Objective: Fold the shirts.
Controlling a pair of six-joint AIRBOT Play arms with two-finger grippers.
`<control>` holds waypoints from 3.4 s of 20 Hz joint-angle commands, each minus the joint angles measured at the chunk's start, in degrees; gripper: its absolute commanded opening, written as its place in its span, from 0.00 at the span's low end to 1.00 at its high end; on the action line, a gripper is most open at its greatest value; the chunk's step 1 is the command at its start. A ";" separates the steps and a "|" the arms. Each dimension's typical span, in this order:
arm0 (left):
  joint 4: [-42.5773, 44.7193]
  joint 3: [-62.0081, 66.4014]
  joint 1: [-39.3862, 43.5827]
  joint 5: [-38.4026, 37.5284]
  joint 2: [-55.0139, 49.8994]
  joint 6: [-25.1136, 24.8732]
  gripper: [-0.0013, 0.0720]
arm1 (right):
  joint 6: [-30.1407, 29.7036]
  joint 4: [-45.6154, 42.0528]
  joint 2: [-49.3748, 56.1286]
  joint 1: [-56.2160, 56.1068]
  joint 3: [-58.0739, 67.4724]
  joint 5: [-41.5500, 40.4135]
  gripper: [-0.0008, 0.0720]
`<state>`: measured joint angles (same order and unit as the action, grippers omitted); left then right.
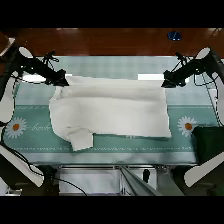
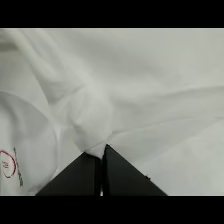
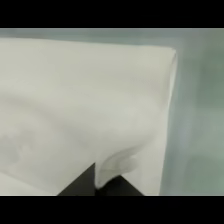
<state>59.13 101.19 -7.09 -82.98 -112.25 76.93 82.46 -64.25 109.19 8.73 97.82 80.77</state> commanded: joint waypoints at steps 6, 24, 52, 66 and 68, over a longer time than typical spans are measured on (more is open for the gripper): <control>4.94 0.07 0.11 -12.39 3.76 8.24 0.71 | 4.35 -1.53 -4.13 -0.50 -1.77 5.73 0.58; -5.84 -73.61 -29.97 9.07 52.92 -3.74 0.71 | -5.68 13.84 -57.81 6.14 -60.65 -17.84 0.58; -15.23 -86.68 -16.81 22.08 54.80 -7.39 0.04 | 3.43 -2.51 -52.06 11.15 -70.38 -8.26 0.58; -15.21 -86.40 -16.81 20.76 54.80 -8.92 0.04 | 0.28 9.03 -44.61 7.17 -70.25 -20.31 0.56; -15.21 -84.59 -16.81 19.30 54.80 -9.68 0.04 | -0.70 8.04 -44.61 5.14 -69.37 -19.23 0.31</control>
<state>44.47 15.14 -23.90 -62.00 -57.52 68.45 83.29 -56.82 64.34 16.40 27.79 61.21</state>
